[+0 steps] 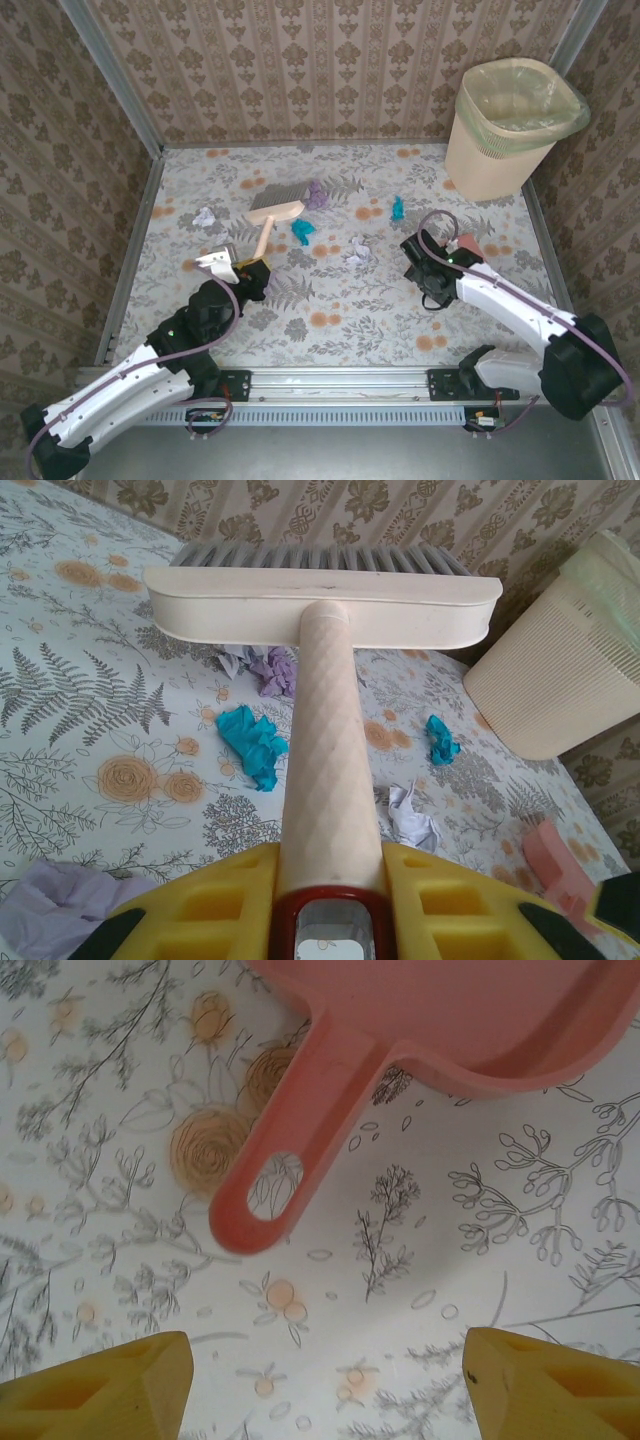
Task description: Sweep away the paper scraps from the table
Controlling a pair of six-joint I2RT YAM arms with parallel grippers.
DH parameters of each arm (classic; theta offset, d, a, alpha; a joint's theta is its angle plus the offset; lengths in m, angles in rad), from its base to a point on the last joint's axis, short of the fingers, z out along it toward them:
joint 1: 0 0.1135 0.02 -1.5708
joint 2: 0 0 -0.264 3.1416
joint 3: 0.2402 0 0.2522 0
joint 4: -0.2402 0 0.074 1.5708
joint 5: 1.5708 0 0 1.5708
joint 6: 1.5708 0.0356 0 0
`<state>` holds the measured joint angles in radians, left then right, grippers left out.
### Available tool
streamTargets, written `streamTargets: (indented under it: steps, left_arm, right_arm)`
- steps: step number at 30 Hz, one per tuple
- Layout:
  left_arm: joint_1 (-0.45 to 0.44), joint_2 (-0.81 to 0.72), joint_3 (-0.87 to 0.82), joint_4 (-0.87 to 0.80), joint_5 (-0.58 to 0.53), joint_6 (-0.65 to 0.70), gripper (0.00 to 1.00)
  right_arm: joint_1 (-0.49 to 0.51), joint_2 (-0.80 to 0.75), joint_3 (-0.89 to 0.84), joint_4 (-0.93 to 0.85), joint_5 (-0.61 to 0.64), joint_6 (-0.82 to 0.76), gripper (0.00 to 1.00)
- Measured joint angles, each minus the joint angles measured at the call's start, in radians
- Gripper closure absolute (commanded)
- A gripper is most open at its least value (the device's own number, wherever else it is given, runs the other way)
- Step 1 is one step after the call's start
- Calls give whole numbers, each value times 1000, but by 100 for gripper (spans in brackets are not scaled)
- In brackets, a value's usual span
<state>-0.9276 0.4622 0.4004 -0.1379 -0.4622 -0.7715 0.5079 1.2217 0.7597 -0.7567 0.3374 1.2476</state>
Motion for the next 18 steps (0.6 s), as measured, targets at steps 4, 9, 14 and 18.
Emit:
streamTargets:
  steps: [4,9,14,18]
  left_arm:
    - [0,0,-2,-1,0,0,100]
    - [0,-10,-2,-2,-8,0,100]
    - [0,-14,-2,-2,-14,0,100]
    - [0,-14,-5,-2,-18,0,100]
  right_arm:
    - [-24,85,14,42,12,78,26]
    - [-53,203,65,72,24,147,27]
    - [-67,309,118,87,27,185,31]
    - [-84,343,118,116,30,217,40]
